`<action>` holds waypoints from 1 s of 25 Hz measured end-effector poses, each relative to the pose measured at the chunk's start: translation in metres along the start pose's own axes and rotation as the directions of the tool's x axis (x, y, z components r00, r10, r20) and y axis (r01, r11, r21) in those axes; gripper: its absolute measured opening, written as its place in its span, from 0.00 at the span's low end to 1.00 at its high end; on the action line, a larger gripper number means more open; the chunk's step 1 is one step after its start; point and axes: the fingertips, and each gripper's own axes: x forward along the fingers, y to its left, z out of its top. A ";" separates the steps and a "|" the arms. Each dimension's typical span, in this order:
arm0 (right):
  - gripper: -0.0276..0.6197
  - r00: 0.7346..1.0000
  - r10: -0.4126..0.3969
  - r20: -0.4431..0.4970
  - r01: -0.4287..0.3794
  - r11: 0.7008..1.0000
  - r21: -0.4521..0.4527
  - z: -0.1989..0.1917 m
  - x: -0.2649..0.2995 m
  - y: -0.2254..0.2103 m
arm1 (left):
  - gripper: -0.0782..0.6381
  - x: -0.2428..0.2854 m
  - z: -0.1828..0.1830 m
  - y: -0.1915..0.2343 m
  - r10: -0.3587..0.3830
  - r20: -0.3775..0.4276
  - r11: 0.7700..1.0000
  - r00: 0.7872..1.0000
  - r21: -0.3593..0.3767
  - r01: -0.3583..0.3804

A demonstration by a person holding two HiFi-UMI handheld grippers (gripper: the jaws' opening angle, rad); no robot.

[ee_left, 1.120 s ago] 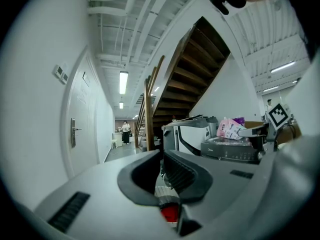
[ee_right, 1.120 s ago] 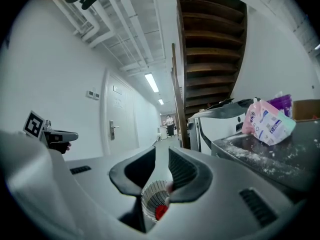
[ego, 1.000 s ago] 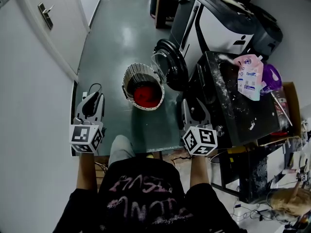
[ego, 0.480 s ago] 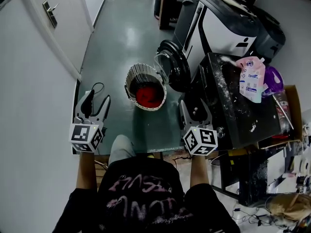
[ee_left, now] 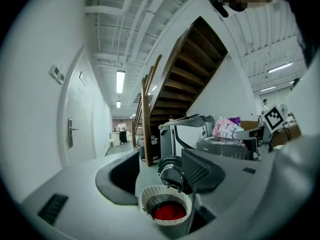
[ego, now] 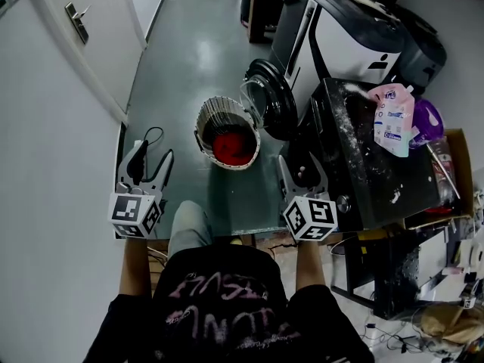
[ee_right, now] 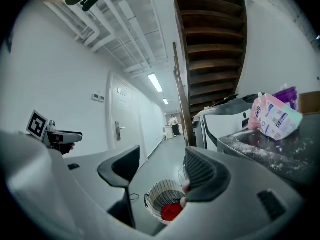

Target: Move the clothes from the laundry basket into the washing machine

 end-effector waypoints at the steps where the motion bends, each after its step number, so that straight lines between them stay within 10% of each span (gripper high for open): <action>1: 0.49 1.000 0.002 -0.002 -0.002 1.000 0.003 -0.001 0.001 0.000 | 0.48 0.001 0.000 0.000 -0.001 -0.004 1.000 1.000 0.003 0.001; 25: 0.49 0.987 -0.072 -0.145 0.075 0.997 0.017 -0.049 0.178 -0.022 | 0.48 0.176 -0.053 0.101 -0.093 -0.121 0.995 0.988 -0.051 0.087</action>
